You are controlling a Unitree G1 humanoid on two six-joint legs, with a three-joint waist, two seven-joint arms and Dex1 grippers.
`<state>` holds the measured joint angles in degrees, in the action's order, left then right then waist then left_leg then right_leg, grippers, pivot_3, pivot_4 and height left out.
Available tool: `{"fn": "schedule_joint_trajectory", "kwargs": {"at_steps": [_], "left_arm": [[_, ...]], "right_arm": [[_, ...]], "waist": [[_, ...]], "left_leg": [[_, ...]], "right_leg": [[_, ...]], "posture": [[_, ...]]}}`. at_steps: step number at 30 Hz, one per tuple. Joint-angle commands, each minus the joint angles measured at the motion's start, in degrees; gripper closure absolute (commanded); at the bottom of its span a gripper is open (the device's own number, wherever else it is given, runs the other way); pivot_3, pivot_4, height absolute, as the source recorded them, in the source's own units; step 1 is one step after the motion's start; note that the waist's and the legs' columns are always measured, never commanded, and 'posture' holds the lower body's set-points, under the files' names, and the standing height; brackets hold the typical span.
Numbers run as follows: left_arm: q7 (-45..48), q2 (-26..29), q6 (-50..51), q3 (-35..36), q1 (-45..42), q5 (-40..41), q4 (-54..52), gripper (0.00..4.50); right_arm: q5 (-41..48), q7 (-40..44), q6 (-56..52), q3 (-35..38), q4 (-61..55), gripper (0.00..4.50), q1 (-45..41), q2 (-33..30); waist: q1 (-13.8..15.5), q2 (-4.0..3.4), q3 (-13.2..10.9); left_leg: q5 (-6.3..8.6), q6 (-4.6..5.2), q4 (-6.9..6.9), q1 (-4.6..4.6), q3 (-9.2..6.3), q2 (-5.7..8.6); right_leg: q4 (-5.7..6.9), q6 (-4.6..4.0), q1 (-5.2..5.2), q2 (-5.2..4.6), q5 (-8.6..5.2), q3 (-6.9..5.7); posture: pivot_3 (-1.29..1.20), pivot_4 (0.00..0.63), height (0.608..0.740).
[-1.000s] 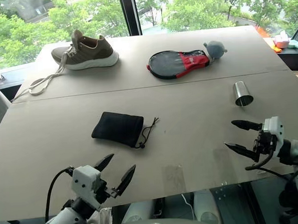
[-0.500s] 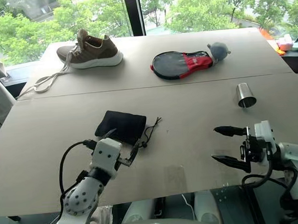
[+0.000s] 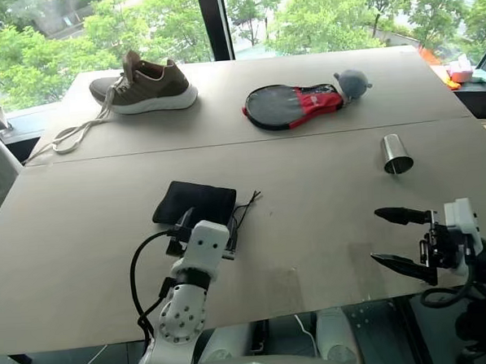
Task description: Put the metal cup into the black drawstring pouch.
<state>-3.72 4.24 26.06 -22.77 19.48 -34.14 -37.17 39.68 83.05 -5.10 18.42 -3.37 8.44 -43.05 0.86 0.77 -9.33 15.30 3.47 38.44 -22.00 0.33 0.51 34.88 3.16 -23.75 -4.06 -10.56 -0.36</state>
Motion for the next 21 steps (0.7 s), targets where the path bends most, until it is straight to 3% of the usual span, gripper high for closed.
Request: {"fn": "schedule_joint_trajectory", "kwargs": {"at_steps": [1,10,19,21], "left_arm": [[-2.9,-1.6,0.3,-0.1,1.0,-3.2,-0.5,0.01],[-3.6,-3.5,0.6,6.3,-0.1,-1.7,1.5,0.01],[-4.8,-2.8,-0.7,15.5,-2.8,0.4,3.9,4.2],[-5.3,-2.1,-1.4,17.1,-3.4,0.3,4.9,4.42]], "right_arm": [[1.1,1.4,-0.3,1.6,-0.2,0.0,-0.2,-0.9],[0.3,0.8,0.2,1.9,0.2,0.0,0.3,-0.1],[0.8,0.5,0.6,1.3,0.3,0.0,-0.3,1.7],[0.8,0.7,0.7,1.2,0.3,0.0,-0.4,2.0]], "waist": [[0.0,0.0,0.0],[0.1,0.02,0.0],[0.1,0.01,0.0],[0.1,0.01,0.0]], "left_leg": [[0.0,0.0,0.0,-0.02,0.0,0.0],[0.02,0.03,-0.02,-0.05,-0.01,0.02],[0.02,0.02,-0.02,-0.06,-0.01,0.02],[0.02,0.02,-0.02,-0.06,-0.01,0.02]], "right_leg": [[0.0,0.0,0.0,0.0,0.0,0.0],[-0.04,0.0,-0.01,-0.06,0.0,-0.03],[-0.04,-0.01,-0.01,-0.06,0.0,-0.03],[-0.04,-0.01,-0.01,-0.06,0.0,-0.03]], "posture": [[0.0,0.15,0.74],[0.0,0.15,0.74],[0.0,0.15,0.74],[0.0,0.15,0.74]]}}
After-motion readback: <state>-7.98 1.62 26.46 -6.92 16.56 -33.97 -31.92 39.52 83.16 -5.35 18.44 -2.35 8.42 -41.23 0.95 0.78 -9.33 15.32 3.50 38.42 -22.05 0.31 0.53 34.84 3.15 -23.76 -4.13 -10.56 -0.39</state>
